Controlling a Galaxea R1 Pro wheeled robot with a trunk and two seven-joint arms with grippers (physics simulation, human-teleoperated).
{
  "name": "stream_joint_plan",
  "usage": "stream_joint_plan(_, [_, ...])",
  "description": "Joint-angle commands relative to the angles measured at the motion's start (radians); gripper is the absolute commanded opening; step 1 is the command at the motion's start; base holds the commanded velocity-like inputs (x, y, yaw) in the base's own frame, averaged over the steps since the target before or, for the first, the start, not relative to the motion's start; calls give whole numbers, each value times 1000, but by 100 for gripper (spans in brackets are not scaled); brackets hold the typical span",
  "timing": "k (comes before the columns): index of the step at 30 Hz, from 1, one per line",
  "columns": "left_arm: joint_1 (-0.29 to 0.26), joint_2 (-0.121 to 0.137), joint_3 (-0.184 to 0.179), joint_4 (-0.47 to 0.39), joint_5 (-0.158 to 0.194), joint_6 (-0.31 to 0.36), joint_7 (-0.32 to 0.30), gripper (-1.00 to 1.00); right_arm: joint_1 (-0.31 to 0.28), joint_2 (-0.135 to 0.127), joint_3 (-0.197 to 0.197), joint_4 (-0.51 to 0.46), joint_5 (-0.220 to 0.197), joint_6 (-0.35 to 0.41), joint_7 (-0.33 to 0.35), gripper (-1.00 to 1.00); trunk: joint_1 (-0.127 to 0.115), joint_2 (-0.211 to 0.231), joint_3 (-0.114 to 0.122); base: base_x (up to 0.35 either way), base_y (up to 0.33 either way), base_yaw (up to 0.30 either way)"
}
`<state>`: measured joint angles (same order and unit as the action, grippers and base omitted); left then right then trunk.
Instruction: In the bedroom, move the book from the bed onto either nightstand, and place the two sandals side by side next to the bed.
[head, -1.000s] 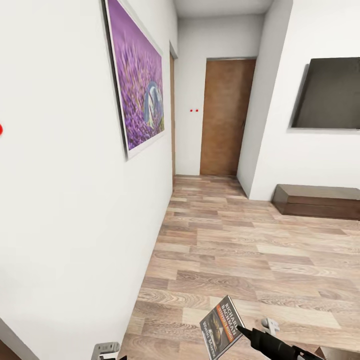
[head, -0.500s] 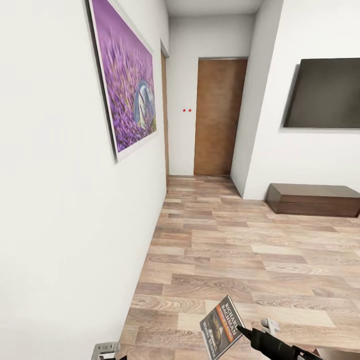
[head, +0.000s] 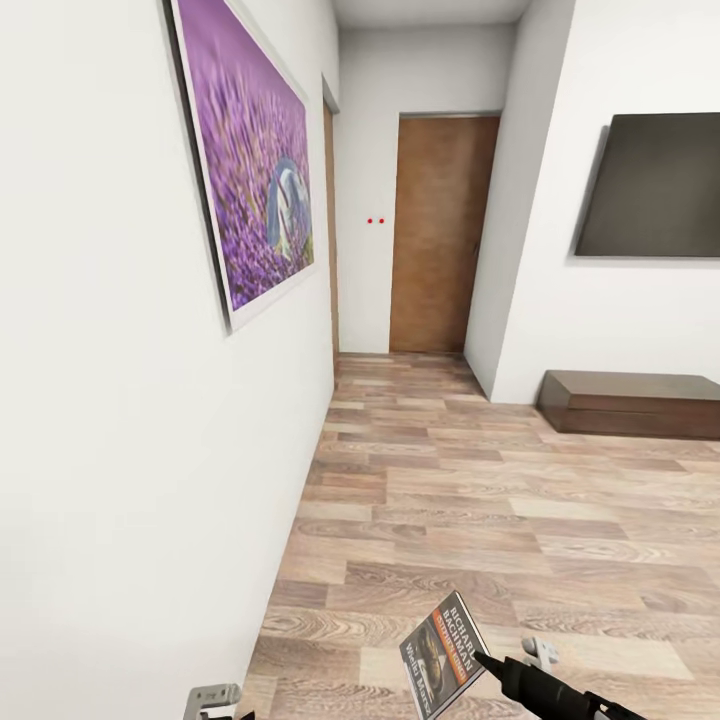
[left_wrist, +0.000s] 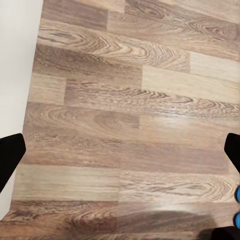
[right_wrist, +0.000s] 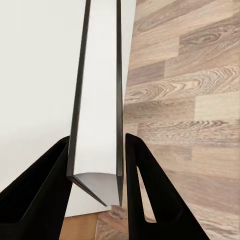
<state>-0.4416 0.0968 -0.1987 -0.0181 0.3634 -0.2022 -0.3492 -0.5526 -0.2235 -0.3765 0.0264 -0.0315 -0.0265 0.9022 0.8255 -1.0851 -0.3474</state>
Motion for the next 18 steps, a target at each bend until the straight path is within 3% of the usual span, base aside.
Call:
stream_joint_plan(1, [-1,0,-8,1,9,-3,-4,100,-1,0,-1,3,-3,-3,3,-100,0,-1,-1,39,1,0])
stream_joint_plan(6, [-1,0,-8,1,9,-3,-4,100,-2,0,-1,3,-3,-3,3,-100,0,-1,-1,14,0,-16])
stream_joint_plan(14, [-1,0,-8,1,9,-3,-4,100,-2,0,-1,3,-3,-3,3,-100,0,-1,-1,1,0,-183])
stream_joint_plan(18, [-1,0,-8,1,9,-3,-4,100,-2,0,-1,3,-4,-3,3,-100,0,-1,-1,103,0,-62])
